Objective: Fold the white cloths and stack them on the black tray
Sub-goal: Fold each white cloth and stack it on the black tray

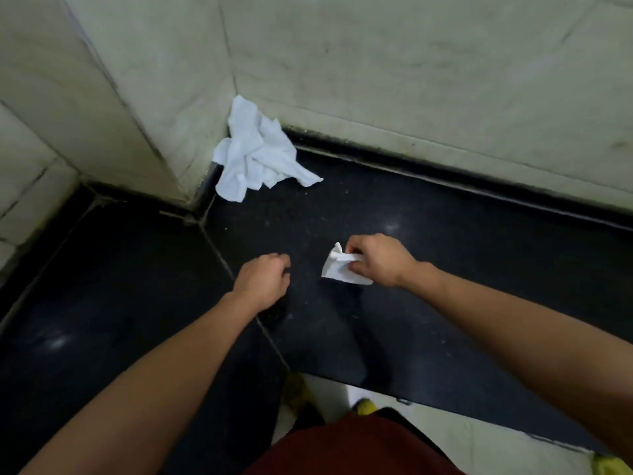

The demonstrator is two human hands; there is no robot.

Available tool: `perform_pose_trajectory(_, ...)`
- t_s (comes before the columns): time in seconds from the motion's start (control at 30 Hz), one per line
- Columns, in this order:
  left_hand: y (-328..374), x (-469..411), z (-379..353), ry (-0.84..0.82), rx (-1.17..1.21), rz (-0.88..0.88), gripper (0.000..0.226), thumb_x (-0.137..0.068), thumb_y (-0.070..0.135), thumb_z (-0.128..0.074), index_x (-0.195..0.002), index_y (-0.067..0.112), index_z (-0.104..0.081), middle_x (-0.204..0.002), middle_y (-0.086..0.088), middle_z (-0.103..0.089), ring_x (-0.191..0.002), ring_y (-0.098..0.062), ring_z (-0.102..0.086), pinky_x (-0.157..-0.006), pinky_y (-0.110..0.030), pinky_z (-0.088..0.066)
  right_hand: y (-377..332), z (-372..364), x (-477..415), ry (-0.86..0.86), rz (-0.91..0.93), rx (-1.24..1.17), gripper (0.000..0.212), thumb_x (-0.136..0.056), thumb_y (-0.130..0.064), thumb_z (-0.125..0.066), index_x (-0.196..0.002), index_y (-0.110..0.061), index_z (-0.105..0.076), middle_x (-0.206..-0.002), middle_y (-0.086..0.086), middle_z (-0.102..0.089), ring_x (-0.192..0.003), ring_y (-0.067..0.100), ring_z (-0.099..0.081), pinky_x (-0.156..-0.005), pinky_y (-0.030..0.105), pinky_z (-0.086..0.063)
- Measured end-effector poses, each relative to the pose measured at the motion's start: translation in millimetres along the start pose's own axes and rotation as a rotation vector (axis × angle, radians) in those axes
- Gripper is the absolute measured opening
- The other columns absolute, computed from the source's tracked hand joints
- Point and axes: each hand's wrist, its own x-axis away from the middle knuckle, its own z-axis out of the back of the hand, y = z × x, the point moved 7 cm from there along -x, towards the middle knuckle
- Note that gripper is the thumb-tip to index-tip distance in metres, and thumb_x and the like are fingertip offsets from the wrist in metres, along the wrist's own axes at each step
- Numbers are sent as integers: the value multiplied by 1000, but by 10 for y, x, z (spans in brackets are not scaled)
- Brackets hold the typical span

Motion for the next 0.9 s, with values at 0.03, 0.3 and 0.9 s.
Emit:
perform_pose_trajectory(0.03, 146, -59, 60, 4, -20, -41, 24, -94, 27, -51, -113, 17, -61, -109, -2, -62, -97, -23, -60, -79, -34, -49, 91, 85, 110, 34, -12, 27, 16, -84, -28, -60, -100, -25, -60, -96, -4, -65, -87, 20, -60, -67, 32, -43)
perform_pose_trajectory(0.3, 1675, -267, 344, 44, -186, -354, 25, -95, 28, -50, -116, 16, -59, -113, -3, -62, -101, -24, -60, -80, -37, -50, 1002, 611, 1322, 186, -210, 153, 17, -86, -29, -57, -93, -14, -59, -95, 1, -58, -86, 24, -57, -64, 34, -44)
perform_pose_trajectory(0.9, 6481, 1233, -1047, -5, -372, -1071, 22, -93, 30, -47, -107, 19, -59, -112, -2, -63, -103, -25, -58, -76, -35, -45, 3276, 403, 6182, 481, -857, 77, 14, -88, -28, -51, -85, -15, -51, -93, 3, -58, -89, 29, -58, -62, 34, -39)
